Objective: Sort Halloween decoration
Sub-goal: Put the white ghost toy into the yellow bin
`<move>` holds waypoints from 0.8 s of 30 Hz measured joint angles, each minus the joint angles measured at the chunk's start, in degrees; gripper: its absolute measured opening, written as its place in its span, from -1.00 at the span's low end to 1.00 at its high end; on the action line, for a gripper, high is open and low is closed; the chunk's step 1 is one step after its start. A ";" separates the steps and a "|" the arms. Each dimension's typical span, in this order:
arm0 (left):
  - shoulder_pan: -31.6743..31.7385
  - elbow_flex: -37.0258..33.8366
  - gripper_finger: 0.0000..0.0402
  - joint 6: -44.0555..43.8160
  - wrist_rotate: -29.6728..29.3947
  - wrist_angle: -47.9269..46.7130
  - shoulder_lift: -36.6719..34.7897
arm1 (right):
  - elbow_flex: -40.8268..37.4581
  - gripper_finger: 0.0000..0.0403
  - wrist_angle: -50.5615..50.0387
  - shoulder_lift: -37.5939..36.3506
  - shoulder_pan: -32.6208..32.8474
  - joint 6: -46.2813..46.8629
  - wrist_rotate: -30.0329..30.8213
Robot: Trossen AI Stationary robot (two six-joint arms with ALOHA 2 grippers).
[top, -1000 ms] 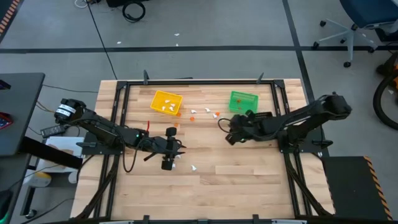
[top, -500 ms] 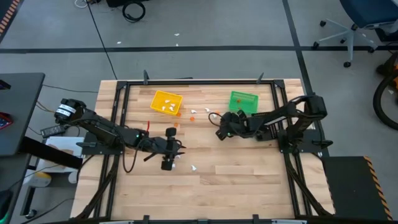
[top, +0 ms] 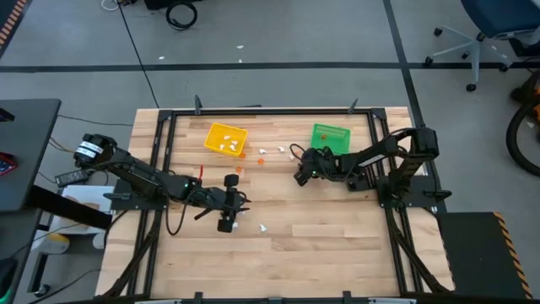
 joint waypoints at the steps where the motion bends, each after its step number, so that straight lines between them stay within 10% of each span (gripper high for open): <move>1: 0.00 0.00 -0.59 0.16 -0.01 0.02 0.00 | -0.32 -0.14 0.54 0.00 0.00 -0.35 -0.31; 24: -1.69 0.00 -0.59 -5.48 -7.35 -11.79 -7.38 | -0.98 -0.90 3.80 -0.09 2.01 -12.73 -7.73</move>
